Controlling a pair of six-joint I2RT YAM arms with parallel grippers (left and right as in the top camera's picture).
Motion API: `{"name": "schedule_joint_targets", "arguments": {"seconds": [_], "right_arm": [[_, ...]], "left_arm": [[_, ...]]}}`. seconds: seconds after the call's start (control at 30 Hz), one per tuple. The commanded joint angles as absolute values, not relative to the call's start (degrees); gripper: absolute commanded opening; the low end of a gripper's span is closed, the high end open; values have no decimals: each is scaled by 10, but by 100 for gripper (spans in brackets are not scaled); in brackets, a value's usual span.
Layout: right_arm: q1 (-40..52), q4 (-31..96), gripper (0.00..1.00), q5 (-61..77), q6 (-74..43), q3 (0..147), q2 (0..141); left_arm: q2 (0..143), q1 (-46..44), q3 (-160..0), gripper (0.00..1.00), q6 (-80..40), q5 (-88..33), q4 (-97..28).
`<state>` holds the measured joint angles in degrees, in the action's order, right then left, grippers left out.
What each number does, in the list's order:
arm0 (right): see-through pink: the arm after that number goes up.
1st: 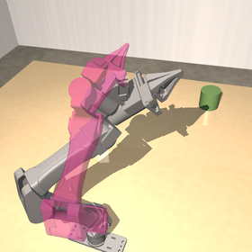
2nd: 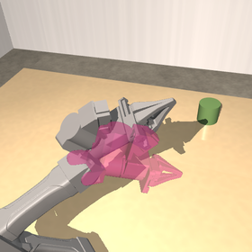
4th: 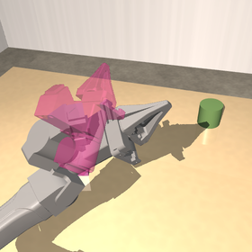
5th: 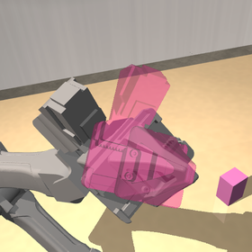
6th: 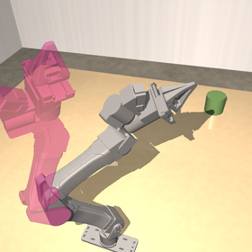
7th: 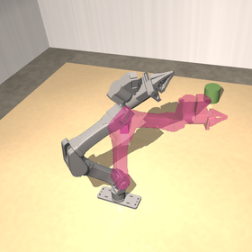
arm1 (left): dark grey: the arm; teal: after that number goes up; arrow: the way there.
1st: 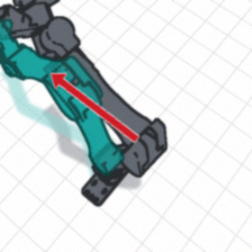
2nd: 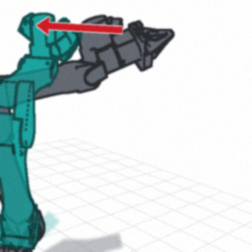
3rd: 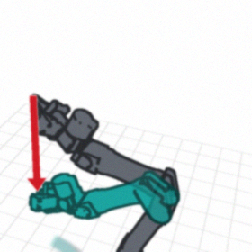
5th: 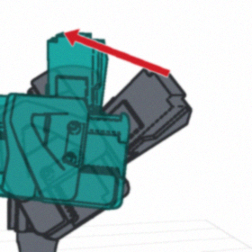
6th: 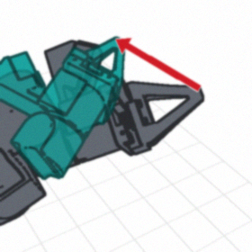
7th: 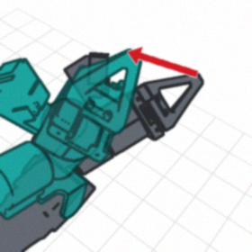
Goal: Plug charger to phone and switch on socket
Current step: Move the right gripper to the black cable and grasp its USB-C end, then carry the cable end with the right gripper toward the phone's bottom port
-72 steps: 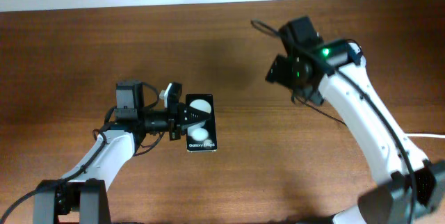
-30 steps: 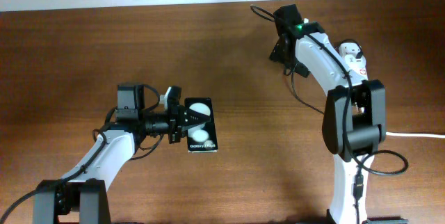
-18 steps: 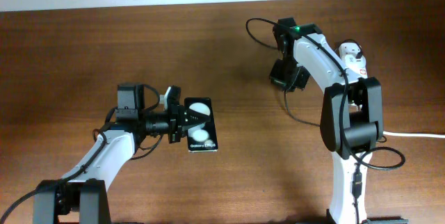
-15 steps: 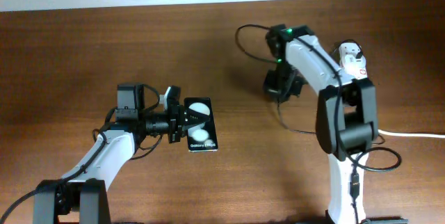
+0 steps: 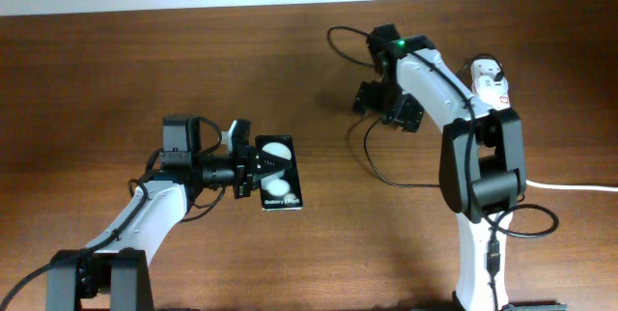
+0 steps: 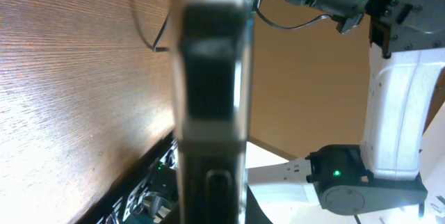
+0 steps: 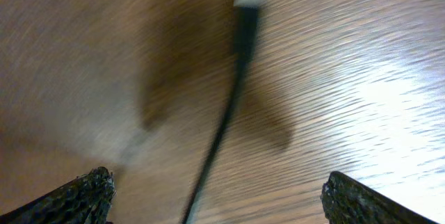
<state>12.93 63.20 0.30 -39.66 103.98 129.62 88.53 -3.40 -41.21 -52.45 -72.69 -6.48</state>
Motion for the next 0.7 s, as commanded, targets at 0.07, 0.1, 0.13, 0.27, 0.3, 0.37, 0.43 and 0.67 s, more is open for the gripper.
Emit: {"name": "schedule_joint_targets", "arguments": {"seconds": [0.07, 0.1, 0.13, 0.27, 0.3, 0.37, 0.43, 0.67], "right_arm": [[109, 610, 72, 16, -447, 1041, 1303], [109, 610, 66, 33, -446, 1040, 1312], [114, 611, 61, 34, -434, 1040, 1316], [134, 595, 51, -41, -420, 1040, 1316], [134, 585, 50, -49, -420, 1040, 1316], [134, 567, 47, -52, -420, 1040, 1316], [134, 549, 45, -53, -420, 1040, 1317], [134, 566, 31, -52, -420, 1040, 1332]], "left_arm": [[885, -34, -422, 0, -518, -721, -63], [885, -34, -422, 0, -518, -722, -63], [885, -34, -422, 0, -518, -722, -63], [885, -33, -422, 0, -518, -722, -63], [885, -33, -422, 0, -518, -722, -63], [885, -33, -422, 0, -518, -722, -63], [885, -33, -422, 0, -518, -722, -63], [885, -33, -422, 0, -518, -722, -63]]}}
